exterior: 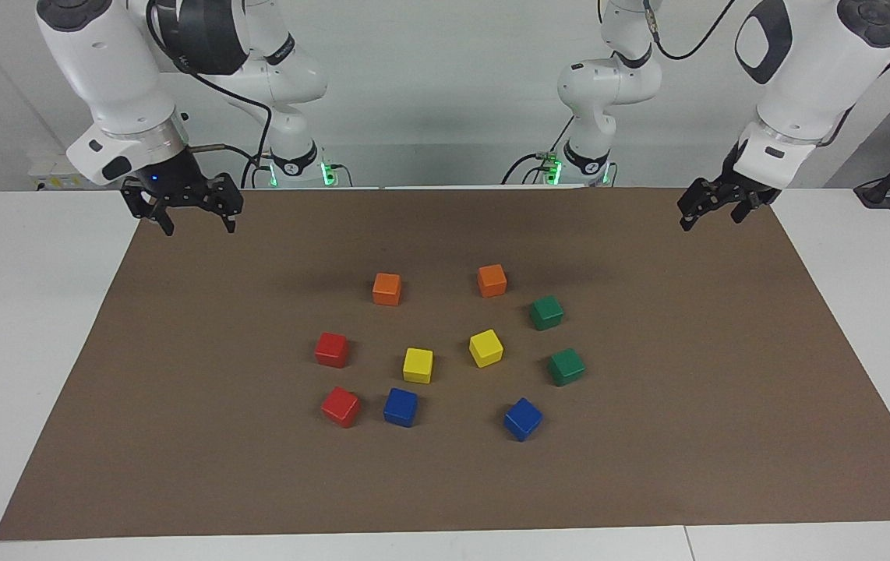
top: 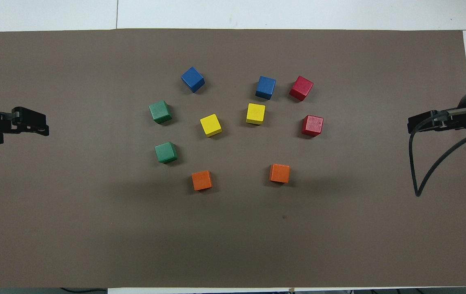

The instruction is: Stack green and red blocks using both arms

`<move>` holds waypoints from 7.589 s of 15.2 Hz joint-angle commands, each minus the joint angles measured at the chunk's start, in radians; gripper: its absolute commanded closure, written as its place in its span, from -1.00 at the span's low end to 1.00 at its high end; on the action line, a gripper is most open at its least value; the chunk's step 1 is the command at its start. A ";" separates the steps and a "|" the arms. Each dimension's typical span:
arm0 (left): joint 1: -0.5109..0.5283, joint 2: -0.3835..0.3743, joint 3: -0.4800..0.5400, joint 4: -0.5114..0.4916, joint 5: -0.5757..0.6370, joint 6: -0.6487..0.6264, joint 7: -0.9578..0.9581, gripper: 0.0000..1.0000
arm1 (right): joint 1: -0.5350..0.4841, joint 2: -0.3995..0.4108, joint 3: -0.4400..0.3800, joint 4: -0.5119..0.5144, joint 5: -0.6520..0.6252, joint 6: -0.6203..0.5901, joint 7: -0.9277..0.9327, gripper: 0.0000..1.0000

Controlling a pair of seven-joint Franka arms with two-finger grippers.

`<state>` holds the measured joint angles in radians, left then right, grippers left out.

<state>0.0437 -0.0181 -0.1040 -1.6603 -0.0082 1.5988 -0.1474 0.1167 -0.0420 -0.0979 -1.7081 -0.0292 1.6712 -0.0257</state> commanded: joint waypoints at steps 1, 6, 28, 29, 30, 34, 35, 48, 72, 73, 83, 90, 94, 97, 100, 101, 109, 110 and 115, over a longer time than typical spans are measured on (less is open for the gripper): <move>0.001 -0.008 0.003 -0.015 -0.010 0.009 0.017 -1.00 | 0.000 -0.021 0.001 -0.021 0.011 0.005 0.006 -1.00; -0.002 0.001 0.009 -0.009 -0.010 0.021 0.011 -1.00 | 0.000 -0.021 0.001 -0.021 0.011 0.004 0.006 -1.00; -0.341 0.201 0.006 -0.397 -0.012 0.670 -0.526 -1.00 | 0.210 0.163 0.012 -0.163 0.043 0.379 0.665 -1.00; -0.341 0.199 0.004 -0.409 -0.012 0.673 -0.528 -1.00 | 0.216 0.195 0.012 -0.163 0.043 0.422 0.712 -1.00; -0.343 0.202 0.004 -0.414 -0.012 0.675 -0.534 -1.00 | 0.222 0.224 0.012 -0.162 0.043 0.459 0.742 -1.00; -0.380 0.237 0.006 -0.418 -0.012 0.720 -0.633 -1.00 | 0.225 0.295 0.012 -0.162 0.043 0.528 0.766 -1.00; -0.386 0.245 0.006 -0.420 -0.012 0.722 -0.633 -1.00 | 0.225 0.307 0.012 -0.160 0.043 0.544 0.770 -1.00; -0.116 0.217 0.014 -0.230 -0.006 0.409 -0.222 1.00 | 0.222 0.395 0.010 -0.234 0.040 0.672 0.656 -1.00; 0.072 0.328 0.017 -0.201 0.102 0.594 0.131 -1.00 | -0.114 0.218 0.009 -0.484 0.034 0.792 -0.074 1.00; 0.032 0.352 0.015 -0.141 0.102 0.561 0.053 -1.00 | -0.115 0.218 0.009 -0.501 0.034 0.821 -0.097 1.00; -0.261 0.550 0.017 0.096 0.134 0.576 -0.547 -1.00 | -0.140 0.235 0.009 -0.489 0.040 0.863 -0.155 -1.00; -0.323 0.529 0.017 -0.036 0.140 0.693 -0.665 -1.00 | 0.000 0.315 0.010 -0.046 0.014 0.388 0.111 -1.00; -0.323 0.515 0.017 -0.079 0.142 0.705 -0.670 -0.31 | 0.124 0.375 0.012 0.053 0.015 0.373 0.428 -1.00; -0.327 0.501 0.017 -0.093 0.142 0.684 -0.698 1.00 | 0.188 0.522 0.012 0.218 0.020 0.358 0.588 -1.00; -0.306 0.515 0.017 0.063 0.143 0.479 -0.689 1.00 | 0.201 0.634 0.012 0.324 0.018 0.367 0.655 -1.00; -0.279 0.509 0.018 0.088 0.143 0.427 -0.654 1.00 | 0.204 0.671 0.012 0.365 0.015 0.367 0.656 -1.00; 0.037 0.311 0.012 -0.076 0.131 0.360 0.061 1.00 | 0.212 0.758 0.010 0.392 0.005 0.472 0.733 -1.00; 0.071 0.307 0.009 -0.091 0.117 0.375 0.131 1.00 | 0.212 0.763 0.012 0.389 0.006 0.479 0.766 -1.00; 0.097 0.268 0.014 -0.226 0.016 0.535 0.209 1.00 | 0.198 0.760 0.012 0.338 0.012 0.534 0.809 -1.00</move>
<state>0.1356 0.3120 -0.0816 -1.7839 0.0296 2.0544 0.0420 0.3212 0.7098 -0.0891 -1.3513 -0.0066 2.1691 0.7478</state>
